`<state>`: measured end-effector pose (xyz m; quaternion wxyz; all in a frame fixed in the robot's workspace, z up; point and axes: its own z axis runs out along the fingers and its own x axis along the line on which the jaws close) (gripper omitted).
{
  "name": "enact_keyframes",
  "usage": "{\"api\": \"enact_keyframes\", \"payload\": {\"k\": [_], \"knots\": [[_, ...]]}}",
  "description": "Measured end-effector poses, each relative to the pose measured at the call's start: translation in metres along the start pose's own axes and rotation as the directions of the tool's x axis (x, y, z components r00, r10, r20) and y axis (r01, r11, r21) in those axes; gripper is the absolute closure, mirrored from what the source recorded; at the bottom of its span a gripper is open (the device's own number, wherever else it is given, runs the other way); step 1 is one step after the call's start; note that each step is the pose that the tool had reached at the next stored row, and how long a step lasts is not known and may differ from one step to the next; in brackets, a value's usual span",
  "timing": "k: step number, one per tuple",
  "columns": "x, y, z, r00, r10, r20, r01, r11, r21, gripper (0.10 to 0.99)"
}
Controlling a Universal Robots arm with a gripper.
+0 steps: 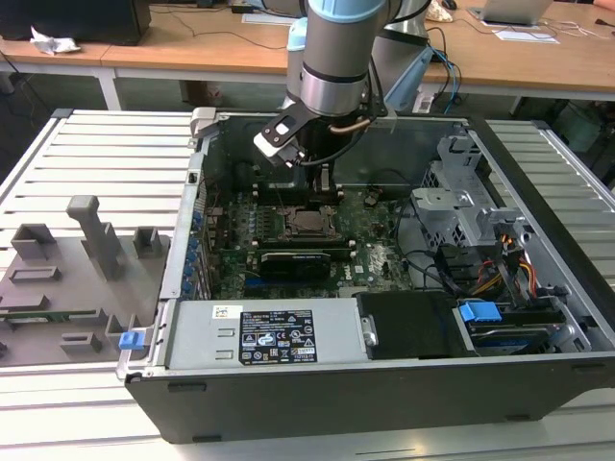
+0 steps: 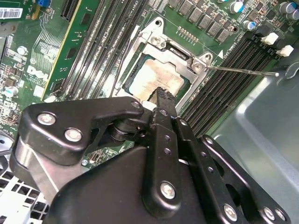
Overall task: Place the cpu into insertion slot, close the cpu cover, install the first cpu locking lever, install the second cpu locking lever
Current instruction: 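Install the first cpu locking lever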
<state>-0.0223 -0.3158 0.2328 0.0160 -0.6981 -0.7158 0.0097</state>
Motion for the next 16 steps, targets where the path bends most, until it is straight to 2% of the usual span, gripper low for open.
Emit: {"api": "enact_keyframes", "payload": {"k": [16], "knots": [[0.0000,-0.0002,-0.0044,1.0000,0.002,0.0000,-0.002,1.0000,0.000,0.980]]}}
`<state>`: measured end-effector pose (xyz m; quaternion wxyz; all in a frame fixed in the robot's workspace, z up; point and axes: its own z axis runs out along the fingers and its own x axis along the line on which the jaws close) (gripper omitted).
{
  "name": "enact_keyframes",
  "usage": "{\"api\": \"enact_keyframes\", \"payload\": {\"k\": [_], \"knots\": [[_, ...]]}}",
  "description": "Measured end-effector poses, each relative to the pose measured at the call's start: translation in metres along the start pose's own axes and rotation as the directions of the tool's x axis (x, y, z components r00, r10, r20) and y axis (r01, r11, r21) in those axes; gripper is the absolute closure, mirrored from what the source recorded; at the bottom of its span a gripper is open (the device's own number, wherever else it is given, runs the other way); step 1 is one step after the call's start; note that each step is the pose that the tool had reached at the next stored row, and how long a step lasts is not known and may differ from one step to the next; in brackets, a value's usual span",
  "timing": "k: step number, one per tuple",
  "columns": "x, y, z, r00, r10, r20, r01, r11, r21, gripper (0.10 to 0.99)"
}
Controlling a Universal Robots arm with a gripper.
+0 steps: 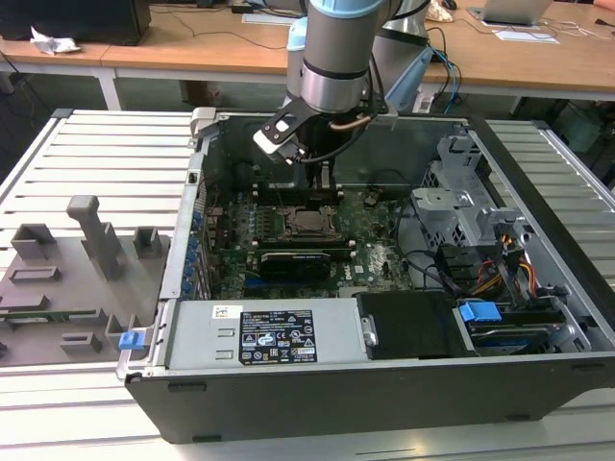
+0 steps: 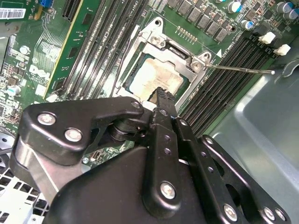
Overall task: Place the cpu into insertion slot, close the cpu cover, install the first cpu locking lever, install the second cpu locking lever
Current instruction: 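Install the first cpu locking lever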
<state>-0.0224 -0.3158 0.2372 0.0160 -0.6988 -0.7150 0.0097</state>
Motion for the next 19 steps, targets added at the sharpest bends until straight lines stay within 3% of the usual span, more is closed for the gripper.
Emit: {"api": "enact_keyframes", "payload": {"k": [15,18,19], "knots": [[0.0001,-0.0002,-0.0056,1.0000,0.003,0.0001,-0.003,1.0000,0.000,0.980],[0.0001,-0.0005,-0.0133,1.0000,0.003,0.0005,-0.003,1.0000,0.000,0.980],[0.0001,-0.0007,-0.0135,1.0000,0.003,0.0039,-0.003,1.0000,-0.008,0.980]]}}
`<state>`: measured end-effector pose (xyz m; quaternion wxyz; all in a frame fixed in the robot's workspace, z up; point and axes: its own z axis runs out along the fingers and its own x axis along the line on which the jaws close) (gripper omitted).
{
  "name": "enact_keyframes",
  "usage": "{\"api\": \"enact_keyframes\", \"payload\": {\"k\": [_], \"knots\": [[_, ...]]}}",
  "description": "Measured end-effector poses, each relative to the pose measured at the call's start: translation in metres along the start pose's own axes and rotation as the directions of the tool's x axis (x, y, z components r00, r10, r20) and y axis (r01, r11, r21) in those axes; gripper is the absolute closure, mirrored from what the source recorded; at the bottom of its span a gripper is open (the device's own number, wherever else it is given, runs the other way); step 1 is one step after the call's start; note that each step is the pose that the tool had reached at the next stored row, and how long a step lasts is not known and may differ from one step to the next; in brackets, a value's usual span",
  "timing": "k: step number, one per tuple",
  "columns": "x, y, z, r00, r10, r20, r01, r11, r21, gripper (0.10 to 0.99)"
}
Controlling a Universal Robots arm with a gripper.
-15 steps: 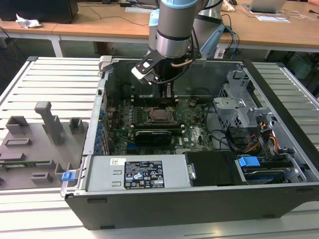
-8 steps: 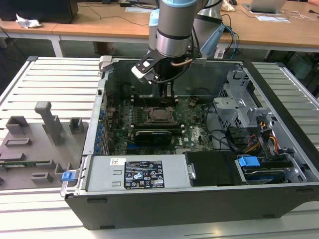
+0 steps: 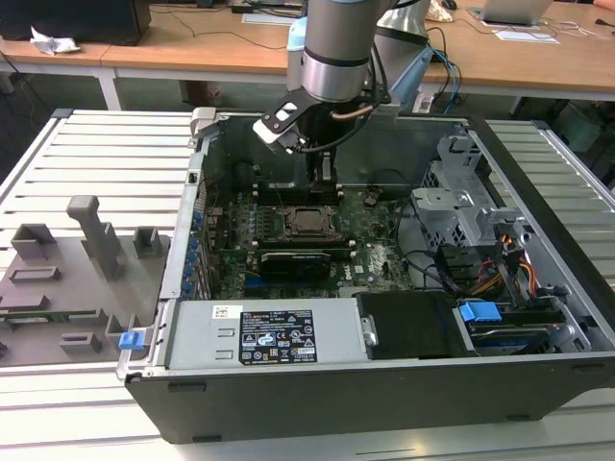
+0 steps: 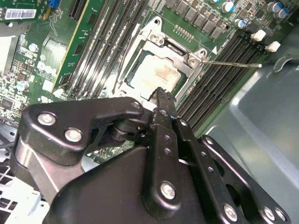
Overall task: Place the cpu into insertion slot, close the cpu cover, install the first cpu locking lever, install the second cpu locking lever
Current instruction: 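Install the first cpu locking lever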
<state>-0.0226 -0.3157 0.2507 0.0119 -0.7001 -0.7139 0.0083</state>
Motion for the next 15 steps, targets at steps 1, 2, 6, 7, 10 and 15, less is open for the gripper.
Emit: {"api": "enact_keyframes", "payload": {"k": [1,2,6,7,10,15], "knots": [[0.0000,-0.0024,0.0000,1.0000,0.000,0.0012,0.000,0.9997,-0.023,0.980],[0.0000,-0.0031,0.0000,1.0000,0.000,0.0015,0.000,0.9995,-0.031,0.980],[0.0001,-0.0037,-0.0010,1.0000,0.000,0.0016,0.000,0.9993,-0.038,0.980],[0.0000,-0.0038,-0.0015,1.0000,0.000,0.0017,0.000,0.9993,-0.039,0.980],[0.0001,-0.0040,-0.0066,1.0000,0.000,0.0019,0.000,0.9992,-0.040,0.980],[0.0002,-0.0044,-0.0206,1.0000,0.000,0.0024,0.000,0.9991,-0.042,0.980]]}}
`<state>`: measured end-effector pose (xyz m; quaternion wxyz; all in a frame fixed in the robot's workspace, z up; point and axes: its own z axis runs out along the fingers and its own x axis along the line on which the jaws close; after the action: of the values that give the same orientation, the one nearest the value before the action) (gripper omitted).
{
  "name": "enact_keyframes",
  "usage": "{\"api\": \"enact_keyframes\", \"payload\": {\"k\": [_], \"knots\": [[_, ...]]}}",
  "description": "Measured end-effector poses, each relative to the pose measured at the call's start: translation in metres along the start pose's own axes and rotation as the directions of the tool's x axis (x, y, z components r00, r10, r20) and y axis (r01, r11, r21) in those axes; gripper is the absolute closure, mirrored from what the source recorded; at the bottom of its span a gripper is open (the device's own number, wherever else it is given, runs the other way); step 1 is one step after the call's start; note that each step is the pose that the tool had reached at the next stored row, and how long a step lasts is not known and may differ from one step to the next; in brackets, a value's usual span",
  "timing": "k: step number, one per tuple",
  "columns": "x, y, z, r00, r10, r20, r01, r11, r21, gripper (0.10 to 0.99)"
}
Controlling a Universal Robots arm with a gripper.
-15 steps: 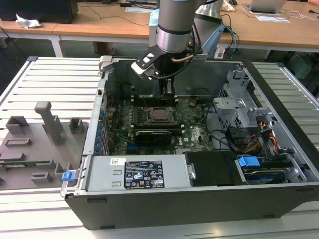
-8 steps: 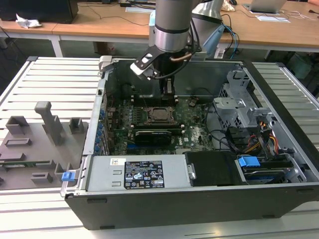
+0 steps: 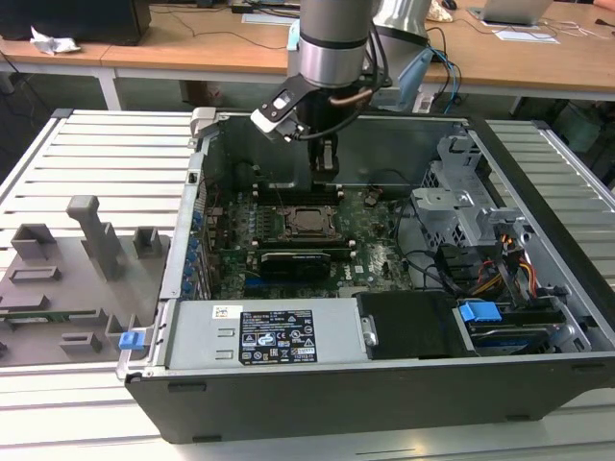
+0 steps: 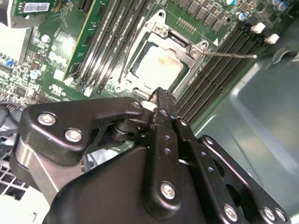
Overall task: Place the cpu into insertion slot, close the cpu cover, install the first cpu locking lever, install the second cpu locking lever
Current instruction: 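Install the first cpu locking lever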
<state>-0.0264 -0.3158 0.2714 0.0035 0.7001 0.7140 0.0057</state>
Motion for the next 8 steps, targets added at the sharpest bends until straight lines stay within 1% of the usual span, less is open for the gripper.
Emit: {"api": "enact_keyframes", "payload": {"k": [2,3,5,6,7,8], "knots": [[0.0000,0.0001,-0.0055,1.0000,0.000,-0.0001,0.000,1.0000,-0.001,0.980],[0.0001,0.0001,-0.0100,1.0000,0.000,0.0001,0.000,1.0000,-0.001,0.980],[0.0001,0.0001,-0.0115,1.0000,0.000,0.0001,0.000,1.0000,-0.002,0.980],[0.0000,-0.0003,-0.0115,1.0000,0.000,0.0002,0.000,1.0000,-0.008,0.980],[0.0000,-0.0004,-0.0116,1.0000,-0.001,0.0005,0.001,0.9999,-0.016,0.980],[0.0001,-0.0004,-0.0115,1.0000,-0.005,0.0002,0.005,0.9998,-0.019,0.980]]}}
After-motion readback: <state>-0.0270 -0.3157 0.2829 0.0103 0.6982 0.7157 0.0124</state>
